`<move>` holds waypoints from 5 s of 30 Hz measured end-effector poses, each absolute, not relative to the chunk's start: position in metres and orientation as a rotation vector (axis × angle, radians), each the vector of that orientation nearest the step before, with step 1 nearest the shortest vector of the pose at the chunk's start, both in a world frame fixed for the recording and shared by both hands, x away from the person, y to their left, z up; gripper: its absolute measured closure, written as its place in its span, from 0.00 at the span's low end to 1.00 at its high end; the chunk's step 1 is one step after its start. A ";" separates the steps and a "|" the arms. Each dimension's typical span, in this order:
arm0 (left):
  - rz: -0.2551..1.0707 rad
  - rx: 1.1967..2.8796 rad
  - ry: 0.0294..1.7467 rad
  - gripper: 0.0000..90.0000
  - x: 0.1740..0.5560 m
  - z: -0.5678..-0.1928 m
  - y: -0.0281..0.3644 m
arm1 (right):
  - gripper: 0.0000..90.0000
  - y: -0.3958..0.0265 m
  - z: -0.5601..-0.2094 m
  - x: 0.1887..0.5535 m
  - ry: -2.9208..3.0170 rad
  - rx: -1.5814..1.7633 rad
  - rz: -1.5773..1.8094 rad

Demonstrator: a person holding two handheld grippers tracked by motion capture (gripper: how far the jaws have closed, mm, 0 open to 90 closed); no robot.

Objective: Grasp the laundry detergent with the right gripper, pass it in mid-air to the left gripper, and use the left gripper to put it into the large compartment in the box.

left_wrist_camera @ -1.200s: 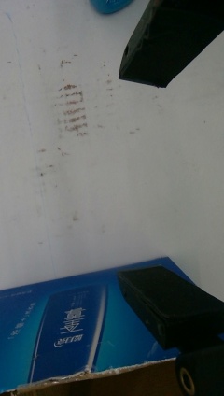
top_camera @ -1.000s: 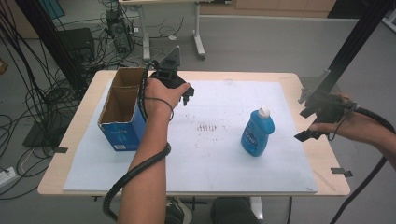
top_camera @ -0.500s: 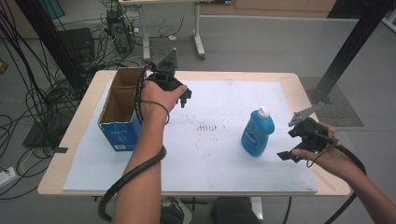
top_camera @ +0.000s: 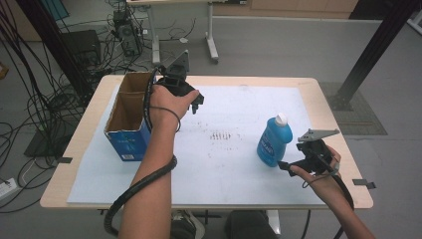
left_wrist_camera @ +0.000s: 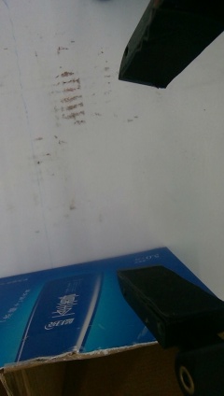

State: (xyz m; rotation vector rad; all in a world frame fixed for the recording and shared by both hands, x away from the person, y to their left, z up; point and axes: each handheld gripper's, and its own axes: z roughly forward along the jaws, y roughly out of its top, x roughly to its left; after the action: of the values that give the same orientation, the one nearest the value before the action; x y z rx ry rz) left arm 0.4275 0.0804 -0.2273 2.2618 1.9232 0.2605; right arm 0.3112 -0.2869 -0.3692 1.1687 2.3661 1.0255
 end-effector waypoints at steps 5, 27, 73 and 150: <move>0.253 2.254 1.923 0.07 0.429 -0.230 0.082 | 0.03 -0.275 -0.374 0.311 2.278 1.156 1.059; 0.257 2.283 1.905 0.07 0.436 -0.236 0.080 | 0.02 -0.253 -0.397 0.329 2.060 1.193 1.183; 0.266 2.289 1.888 0.06 0.442 -0.230 0.072 | 0.01 -0.251 -0.392 0.335 2.069 1.172 1.142; 0.288 2.287 1.883 0.06 0.440 -0.225 0.070 | 0.02 -0.251 -0.387 0.336 2.088 1.171 1.111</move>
State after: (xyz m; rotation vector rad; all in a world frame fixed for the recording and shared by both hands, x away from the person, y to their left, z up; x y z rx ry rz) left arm 0.4400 0.0702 -0.2253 2.2871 1.8834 0.2883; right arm 0.3360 -0.2510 -0.3867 1.1708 2.0882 1.1111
